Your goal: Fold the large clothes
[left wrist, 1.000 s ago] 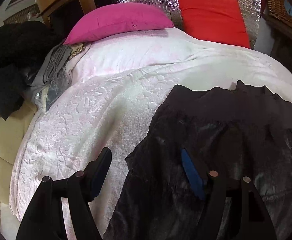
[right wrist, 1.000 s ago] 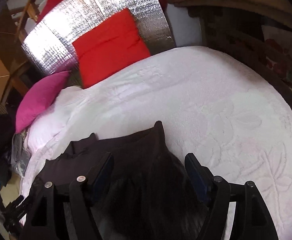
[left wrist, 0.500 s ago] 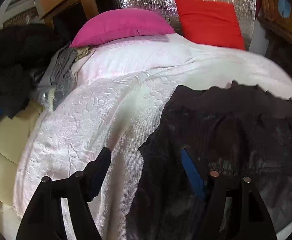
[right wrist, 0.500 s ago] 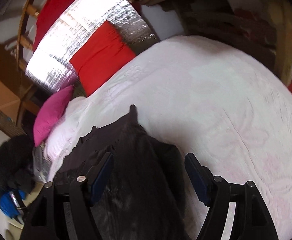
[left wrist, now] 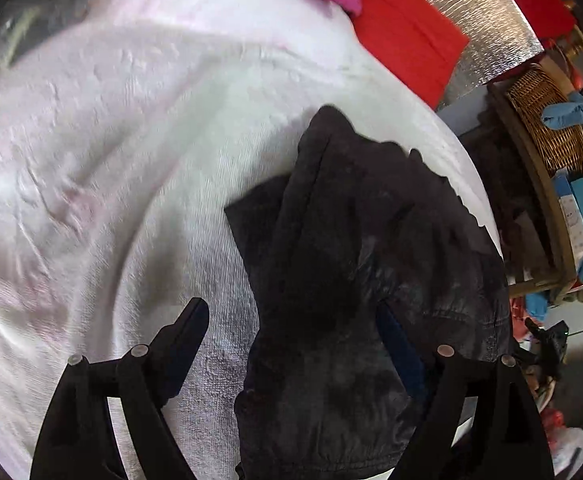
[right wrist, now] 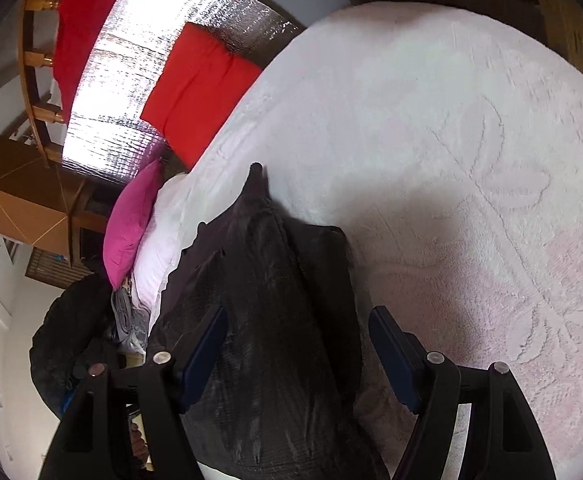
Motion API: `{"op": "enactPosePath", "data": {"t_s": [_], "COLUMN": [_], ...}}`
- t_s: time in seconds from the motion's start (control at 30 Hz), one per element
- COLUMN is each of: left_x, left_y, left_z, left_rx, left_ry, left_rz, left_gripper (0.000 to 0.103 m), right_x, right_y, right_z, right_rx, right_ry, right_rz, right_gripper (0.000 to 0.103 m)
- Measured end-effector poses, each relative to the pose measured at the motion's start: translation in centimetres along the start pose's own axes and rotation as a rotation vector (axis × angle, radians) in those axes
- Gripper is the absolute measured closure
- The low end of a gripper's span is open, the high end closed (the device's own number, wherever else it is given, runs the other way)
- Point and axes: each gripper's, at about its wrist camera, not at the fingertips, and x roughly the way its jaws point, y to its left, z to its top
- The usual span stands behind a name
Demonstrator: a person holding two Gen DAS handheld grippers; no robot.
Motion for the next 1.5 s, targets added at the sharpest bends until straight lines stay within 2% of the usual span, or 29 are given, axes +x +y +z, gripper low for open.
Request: {"op": "enactPosePath", "data": {"t_s": [0.07,0.2,0.33,0.5,0.57,0.63,0.8,0.9,1.03,1.2,1.3,1.37,1.4,1.43,1.47,1.5], "left_x": [0.7,2.0,3.1,4.1,4.8,5.5,6.1,6.3,6.9,6.5,6.3,6.3,6.2,5.9,5.7,5.4], "left_y": [-0.1,0.1,0.2,-0.6,-1.2,-1.7,-1.7,-1.6,-2.4,-3.6,-3.6,-3.6,-3.5,-3.3,-3.3,-3.4], "left_z": [0.0,-0.3,-0.7,-0.6,-0.7,-0.8,-0.7,-0.8,-0.9,-0.9,-0.8,-0.8,-0.8,-0.9,-0.9,-0.9], "left_rx": [0.006,0.007,-0.011,0.019,0.036,0.044,0.012,0.003,0.02,0.027,0.006,-0.008,-0.017,-0.021,-0.023,-0.022], "left_ry": [0.029,0.079,0.116,0.154,0.183,0.202,0.215,0.225,0.228,0.204,0.186,0.175,0.166,0.159,0.15,0.136], "left_rz": [-0.033,-0.03,-0.101,-0.212,-0.261,-0.276,-0.332,-0.382,-0.397,-0.422,-0.433,-0.417,-0.406,-0.396,-0.382,-0.372], "left_gripper": [0.018,0.017,0.017,0.017,0.017,0.015,0.013,0.008,0.005,0.004,0.005,0.008,0.013,0.024,0.029,0.039], "right_x": [0.2,0.6,1.5,3.1,3.6,4.2,5.0,6.1,7.7,9.0,9.1,9.0,8.9,8.9,8.7,8.6], "right_y": [-0.2,-1.3,-2.9,-3.2,-3.0,-2.9,-2.1,-1.2,0.7,2.7,3.1,4.0,4.3,4.5,4.7,5.0], "right_z": [0.1,0.4,0.6,0.4,0.2,-0.1,-0.5,-0.7,-1.3,-2.2,-2.5,-3.0,-3.2,-3.3,-3.4,-3.5], "right_rx": [-0.001,0.006,0.034,0.032,0.01,-0.013,-0.036,-0.048,-0.093,-0.147,-0.171,-0.236,-0.255,-0.267,-0.282,-0.3], "right_ry": [0.003,0.024,0.074,0.157,0.176,0.201,0.21,0.239,0.262,0.263,0.242,0.222,0.213,0.205,0.196,0.184], "right_rz": [-0.019,-0.04,0.018,0.131,0.133,0.14,0.166,0.195,0.224,0.193,0.152,0.088,0.072,0.061,0.047,0.036], "right_gripper": [0.027,0.027,0.026,0.024,0.024,0.023,0.013,0.012,0.007,0.005,0.015,0.03,0.033,0.04,0.045,0.047]}}
